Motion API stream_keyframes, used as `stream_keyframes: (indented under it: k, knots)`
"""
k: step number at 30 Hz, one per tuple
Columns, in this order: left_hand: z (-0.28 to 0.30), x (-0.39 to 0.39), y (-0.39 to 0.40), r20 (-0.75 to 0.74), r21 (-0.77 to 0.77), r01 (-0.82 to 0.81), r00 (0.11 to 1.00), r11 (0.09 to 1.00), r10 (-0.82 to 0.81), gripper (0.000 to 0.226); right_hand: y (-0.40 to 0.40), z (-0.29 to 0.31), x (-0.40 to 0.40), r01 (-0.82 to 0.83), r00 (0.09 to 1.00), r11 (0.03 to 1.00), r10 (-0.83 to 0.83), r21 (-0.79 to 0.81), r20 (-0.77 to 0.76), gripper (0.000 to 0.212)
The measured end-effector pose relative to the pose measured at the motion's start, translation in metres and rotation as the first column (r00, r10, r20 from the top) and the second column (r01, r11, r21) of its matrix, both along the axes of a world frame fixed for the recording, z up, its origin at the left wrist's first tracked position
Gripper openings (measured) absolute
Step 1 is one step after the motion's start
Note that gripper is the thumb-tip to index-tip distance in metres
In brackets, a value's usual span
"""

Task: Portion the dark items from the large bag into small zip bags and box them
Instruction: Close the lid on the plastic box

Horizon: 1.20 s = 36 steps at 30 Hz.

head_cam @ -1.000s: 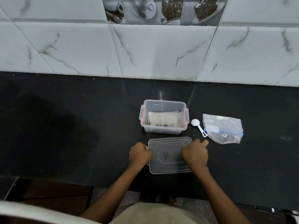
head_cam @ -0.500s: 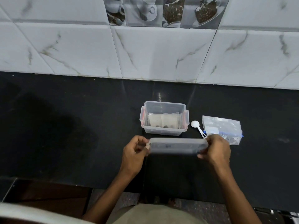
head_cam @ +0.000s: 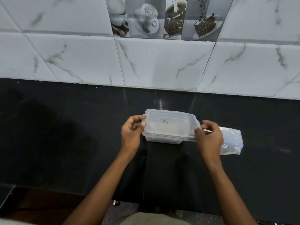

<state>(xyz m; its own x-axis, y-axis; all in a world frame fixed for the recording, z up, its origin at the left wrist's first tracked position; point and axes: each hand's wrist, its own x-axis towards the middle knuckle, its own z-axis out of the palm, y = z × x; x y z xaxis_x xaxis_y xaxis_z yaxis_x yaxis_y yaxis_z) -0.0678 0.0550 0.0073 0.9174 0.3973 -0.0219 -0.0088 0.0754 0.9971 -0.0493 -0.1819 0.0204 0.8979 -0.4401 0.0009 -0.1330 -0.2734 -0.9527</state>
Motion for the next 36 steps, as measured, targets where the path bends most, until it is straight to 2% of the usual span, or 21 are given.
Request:
stream_keyframes:
  k: [2, 4, 8, 13, 15, 18, 22, 25, 29, 32, 36]
  knots:
    - [-0.008, 0.014, -0.001, -0.100, 0.067, -0.031, 0.994, 0.997, 0.038, 0.035, 0.009, -0.012, 0.012, -0.025, 1.000, 0.993, 0.024, -0.112, -0.014, 0.030]
    - [-0.016, 0.025, -0.004, -0.186, 0.197, -0.043, 0.979, 0.979, 0.080, 0.047, 0.017, -0.026, 0.021, -0.042, 0.999, 0.982, 0.037, -0.183, -0.030, 0.029]
    - [-0.025, 0.034, -0.010, -0.201, 0.359, -0.010, 0.976, 0.933, 0.088, 0.045, 0.028, -0.045, 0.030, -0.071, 0.997, 0.961, 0.060, -0.268, -0.047, 0.031]
    - [-0.034, 0.037, -0.013, -0.236, 0.588, -0.024, 0.951, 0.809, 0.200, 0.043, 0.032, -0.051, 0.034, -0.083, 0.995, 0.970, 0.071, -0.227, -0.064, 0.039]
    - [-0.034, 0.041, -0.013, -0.286, 0.513, -0.041, 0.934, 0.858, 0.216, 0.039, 0.030, -0.053, 0.037, -0.098, 0.994, 0.971, 0.086, -0.217, -0.065, 0.040]
    - [-0.031, 0.048, -0.013, -0.381, 0.291, -0.093, 0.902, 0.952, 0.204, 0.027, 0.027, -0.052, 0.039, -0.146, 0.988, 0.969, 0.131, -0.202, -0.087, 0.042]
    - [-0.027, 0.058, -0.007, -0.473, 0.127, -0.139, 0.862, 0.982, 0.184, 0.016, 0.019, -0.052, 0.047, -0.164, 0.981, 0.972, 0.143, -0.169, -0.132, 0.038]
    - [-0.025, 0.066, 0.001, -0.551, 0.061, -0.125, 0.823, 0.990, 0.138, 0.010, 0.015, -0.054, 0.056, -0.113, 0.980, 0.991, 0.100, -0.070, -0.172, 0.019]
    - [-0.022, 0.072, 0.005, -0.593, 0.019, -0.102, 0.800, 0.995, 0.093, 0.020, 0.013, -0.059, 0.066, -0.067, 0.956, 0.995, 0.084, 0.068, -0.282, 0.015]
    - [-0.018, 0.071, 0.006, -0.603, -0.003, -0.083, 0.795, 0.997, 0.065, 0.018, 0.011, -0.060, 0.075, -0.028, 0.939, 0.980, 0.094, 0.197, -0.331, 0.010]
    - [-0.011, 0.069, 0.004, -0.613, -0.027, -0.077, 0.789, 0.997, 0.044, 0.017, 0.007, -0.060, 0.081, -0.021, 0.922, 0.976, 0.102, 0.216, -0.372, 0.013]
